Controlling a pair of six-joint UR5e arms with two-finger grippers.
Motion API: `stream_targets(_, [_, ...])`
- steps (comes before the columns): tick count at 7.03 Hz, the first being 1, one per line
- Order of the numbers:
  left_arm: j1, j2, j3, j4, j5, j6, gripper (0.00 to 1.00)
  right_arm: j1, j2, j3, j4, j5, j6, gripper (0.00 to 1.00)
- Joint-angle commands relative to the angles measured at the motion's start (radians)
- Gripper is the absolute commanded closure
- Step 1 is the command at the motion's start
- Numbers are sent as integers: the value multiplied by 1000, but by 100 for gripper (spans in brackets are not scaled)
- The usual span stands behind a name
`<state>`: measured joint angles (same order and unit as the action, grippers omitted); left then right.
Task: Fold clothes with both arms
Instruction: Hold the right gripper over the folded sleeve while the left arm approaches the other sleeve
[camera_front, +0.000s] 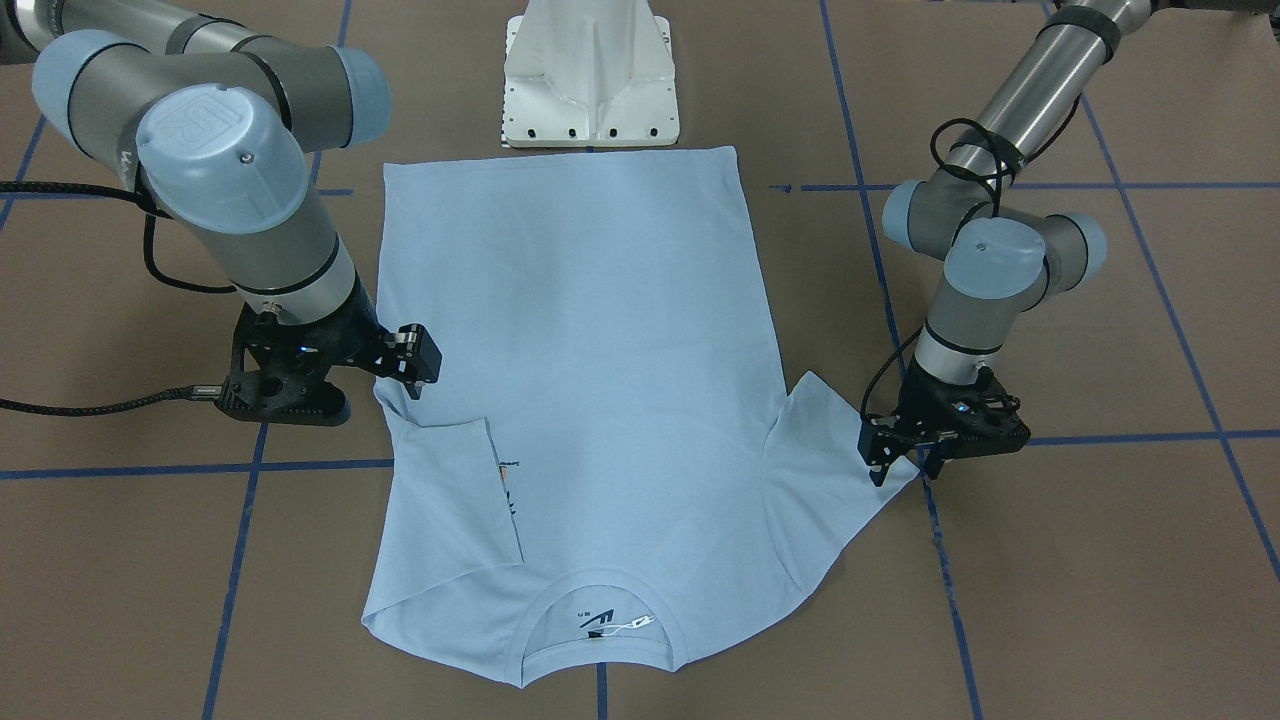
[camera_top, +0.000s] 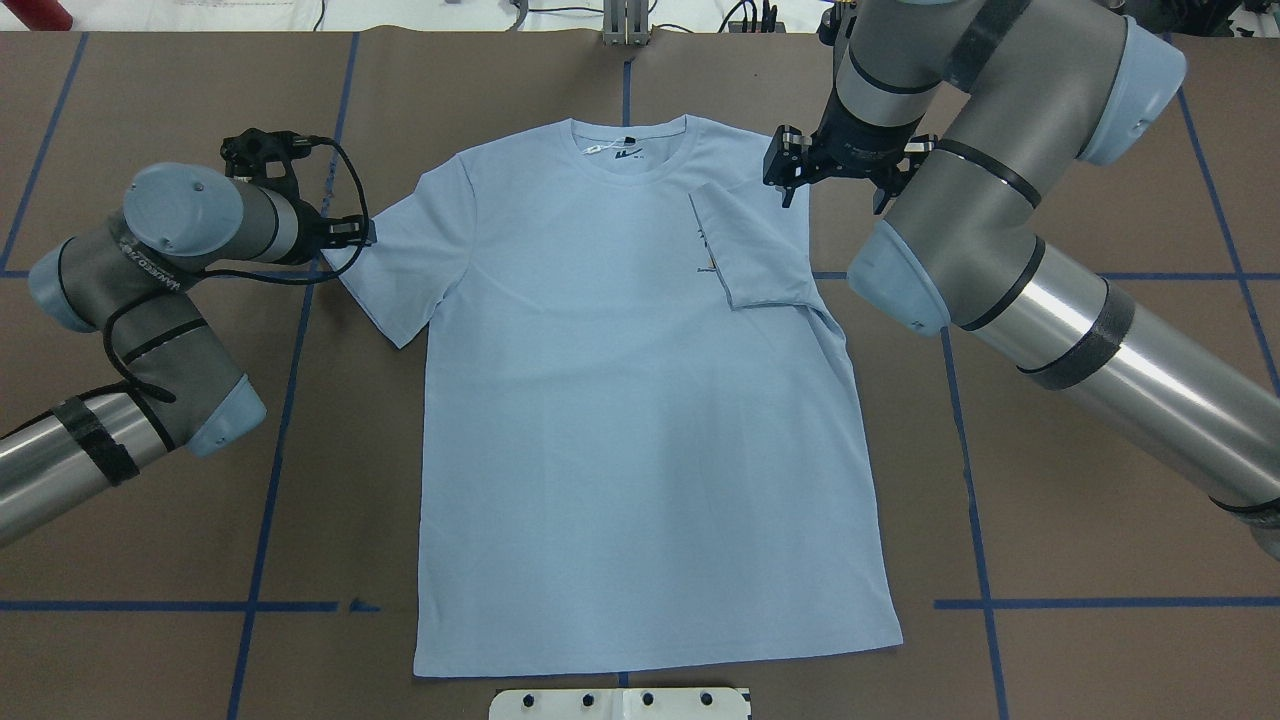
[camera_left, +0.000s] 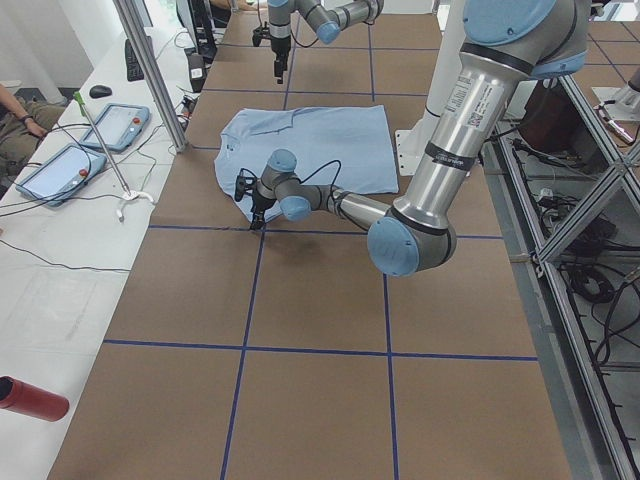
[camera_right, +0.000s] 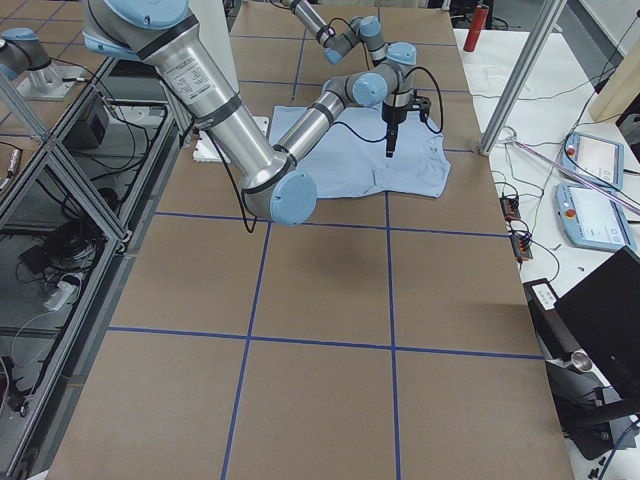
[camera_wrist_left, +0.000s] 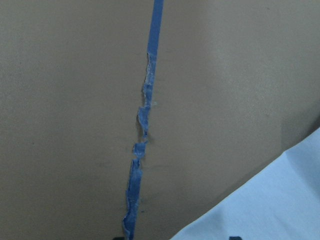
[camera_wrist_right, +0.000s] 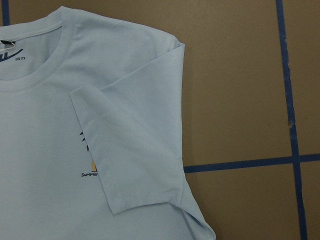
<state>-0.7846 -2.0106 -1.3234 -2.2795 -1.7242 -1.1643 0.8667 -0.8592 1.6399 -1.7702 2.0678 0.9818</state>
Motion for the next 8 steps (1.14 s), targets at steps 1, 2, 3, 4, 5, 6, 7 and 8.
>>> stream_targets(1, [2, 0, 3, 0, 0, 0, 26, 0, 0, 0, 0, 0, 0, 0])
stream_targets(2, [5, 0, 7, 0, 0, -2, 34, 0, 0, 0, 0, 0, 0, 0])
stream_targets(3, [7, 0, 7, 0, -2, -2, 43, 0, 0, 0, 0, 0, 0, 0])
stream_targets(4, [5, -3, 6, 0, -3, -2, 52, 0, -1, 0, 0, 0, 0, 0])
stream_targets(5, [7, -7, 0, 2, -8, -5, 61, 0, -1, 0, 0, 0, -3, 0])
stream_targets(6, [5, -10, -2, 9, -8, -5, 76, 0, -3, 0, 0, 0, -5, 0])
stream_targets(7, [7, -14, -16, 35, -9, -5, 94, 0, -3, -2, 0, 0, -6, 0])
stream_targets(8, [7, -14, -52, 70, -15, -5, 100, 2, -3, -2, 0, -2, -8, 0])
